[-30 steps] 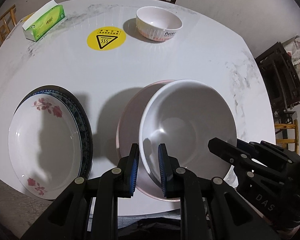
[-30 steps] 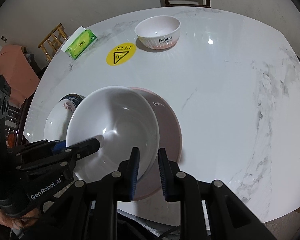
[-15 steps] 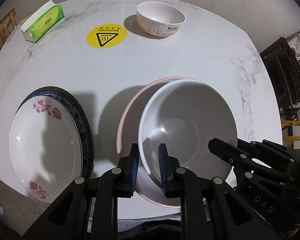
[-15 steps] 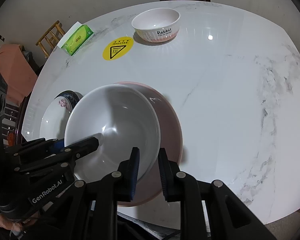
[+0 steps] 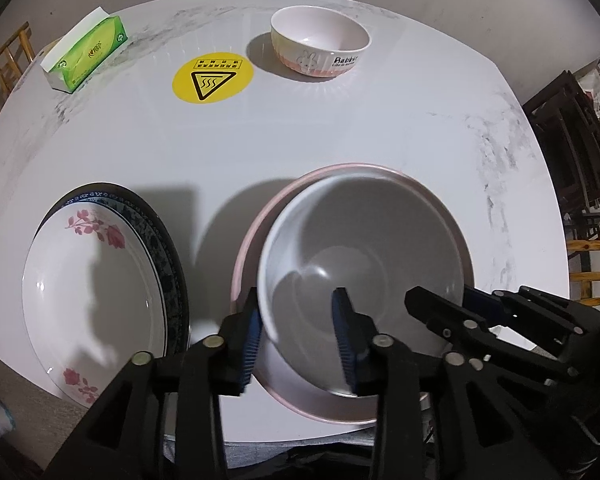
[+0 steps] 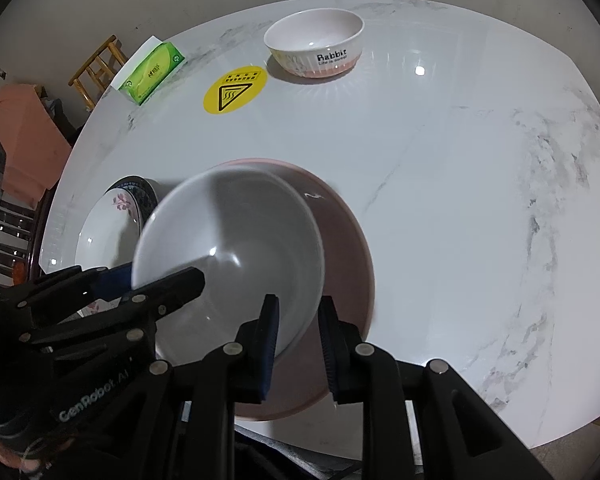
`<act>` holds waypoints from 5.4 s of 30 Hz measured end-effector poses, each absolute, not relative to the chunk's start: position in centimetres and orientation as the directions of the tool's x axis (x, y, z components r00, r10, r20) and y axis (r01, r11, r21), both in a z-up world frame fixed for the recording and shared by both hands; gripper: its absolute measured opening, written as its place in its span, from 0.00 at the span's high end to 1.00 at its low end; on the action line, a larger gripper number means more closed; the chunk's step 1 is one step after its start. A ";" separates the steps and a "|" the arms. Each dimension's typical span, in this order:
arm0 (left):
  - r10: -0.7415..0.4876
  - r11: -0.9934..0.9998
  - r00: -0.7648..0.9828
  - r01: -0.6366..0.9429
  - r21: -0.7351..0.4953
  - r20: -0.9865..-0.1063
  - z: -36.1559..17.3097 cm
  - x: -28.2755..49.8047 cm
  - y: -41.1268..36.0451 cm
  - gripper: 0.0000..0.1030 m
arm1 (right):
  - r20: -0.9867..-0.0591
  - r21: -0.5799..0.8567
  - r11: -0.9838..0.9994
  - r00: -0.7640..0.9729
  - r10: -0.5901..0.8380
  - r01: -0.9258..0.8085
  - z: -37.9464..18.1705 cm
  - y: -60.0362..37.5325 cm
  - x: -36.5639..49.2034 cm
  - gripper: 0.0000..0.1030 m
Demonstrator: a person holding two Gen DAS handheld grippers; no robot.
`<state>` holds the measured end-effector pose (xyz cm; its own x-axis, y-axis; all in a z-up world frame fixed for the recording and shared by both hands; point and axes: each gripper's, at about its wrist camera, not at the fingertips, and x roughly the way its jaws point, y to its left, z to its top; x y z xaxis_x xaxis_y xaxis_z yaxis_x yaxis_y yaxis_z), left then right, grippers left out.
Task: Organize plates and bowls
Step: 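Lower the 'Dog' bowl into the pink bowl and open both tools, then move both tools toward the small white 'Rabbit' bowl, then close the left tool on the rim of the 'Rabbit' bowl, then carry the 'Rabbit' bowl with the left tool over the pink bowl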
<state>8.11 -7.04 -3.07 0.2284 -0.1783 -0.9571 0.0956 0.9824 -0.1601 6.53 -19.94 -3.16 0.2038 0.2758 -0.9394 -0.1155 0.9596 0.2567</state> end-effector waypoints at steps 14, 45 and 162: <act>-0.200 0.979 0.242 0.097 -0.182 -0.949 -3.0 8.4 -6.6 0.64 | -0.942 0.242 0.963 0.210 0.263 -0.122 -3.2 -19.9 6.5 0.79; -0.189 0.982 0.448 0.085 -0.169 -0.874 0.1 8.7 -4.1 0.50 | -0.882 0.256 0.960 0.378 0.280 -0.115 0.6 -23.4 6.8 0.76; -0.294 0.953 0.363 0.046 -0.298 -0.884 1.0 17.8 -6.4 0.87 | -0.838 0.361 0.927 0.401 0.370 -0.101 3.2 -23.6 15.7 0.81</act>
<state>17.76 -6.40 0.98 0.3634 -0.2941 -0.8840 0.0461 0.9534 -0.2982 15.65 -23.58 3.24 0.4012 0.3697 -0.8381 -0.1013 0.9272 0.3606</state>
